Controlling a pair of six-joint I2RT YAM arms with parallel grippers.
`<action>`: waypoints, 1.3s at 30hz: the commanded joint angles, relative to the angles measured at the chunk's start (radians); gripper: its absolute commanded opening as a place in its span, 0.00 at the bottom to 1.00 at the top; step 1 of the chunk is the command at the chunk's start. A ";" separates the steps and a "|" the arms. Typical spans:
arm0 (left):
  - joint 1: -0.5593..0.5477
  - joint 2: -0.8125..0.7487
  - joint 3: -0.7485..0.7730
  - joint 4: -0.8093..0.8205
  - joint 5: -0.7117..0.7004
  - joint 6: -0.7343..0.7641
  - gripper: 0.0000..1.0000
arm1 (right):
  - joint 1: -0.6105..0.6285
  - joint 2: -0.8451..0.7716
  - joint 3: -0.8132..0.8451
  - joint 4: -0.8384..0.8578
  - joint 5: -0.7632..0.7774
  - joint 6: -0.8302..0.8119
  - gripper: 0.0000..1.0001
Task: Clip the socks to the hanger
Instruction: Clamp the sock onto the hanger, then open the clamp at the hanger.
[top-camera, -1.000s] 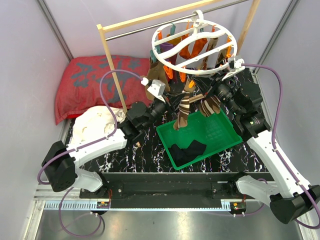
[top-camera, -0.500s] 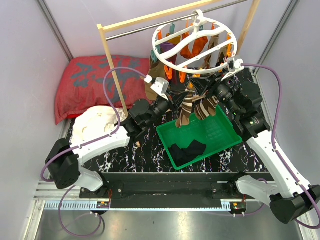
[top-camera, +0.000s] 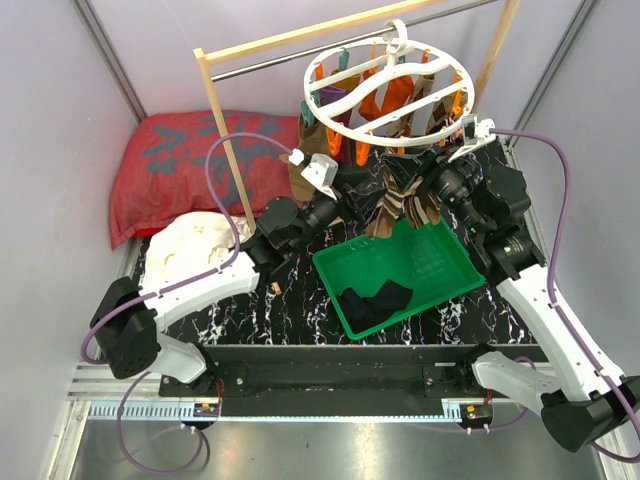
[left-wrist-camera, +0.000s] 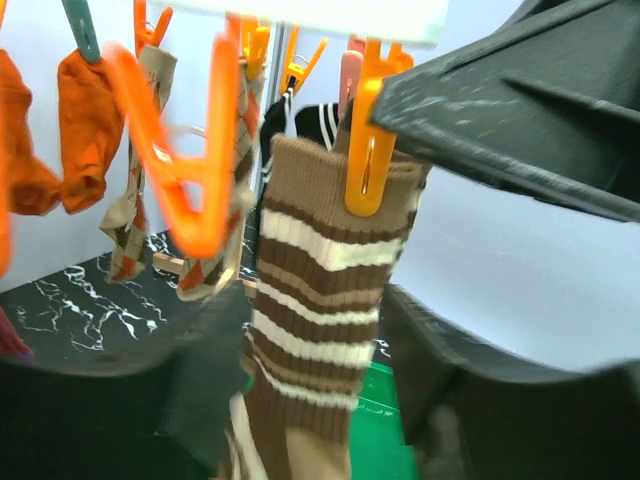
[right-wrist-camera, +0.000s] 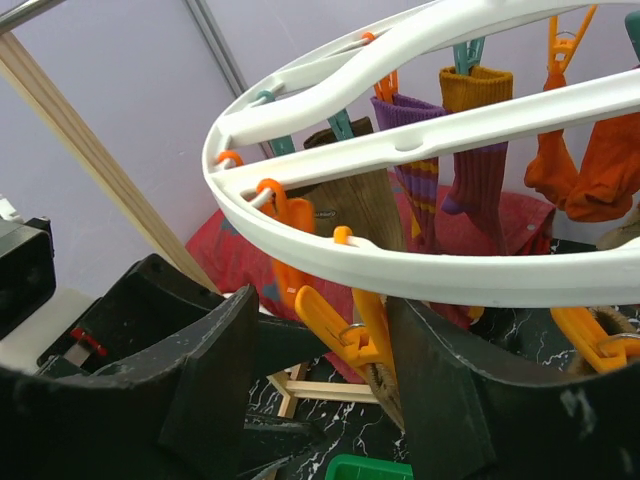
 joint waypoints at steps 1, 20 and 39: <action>0.031 -0.060 0.003 0.063 0.017 0.001 0.68 | 0.006 -0.033 0.005 0.016 0.040 -0.024 0.62; 0.140 0.000 0.130 0.011 0.153 0.029 0.82 | 0.006 -0.097 0.074 -0.056 -0.093 -0.056 0.63; 0.126 0.064 0.194 -0.026 0.130 0.104 0.33 | 0.006 0.107 0.244 -0.088 -0.334 0.027 0.61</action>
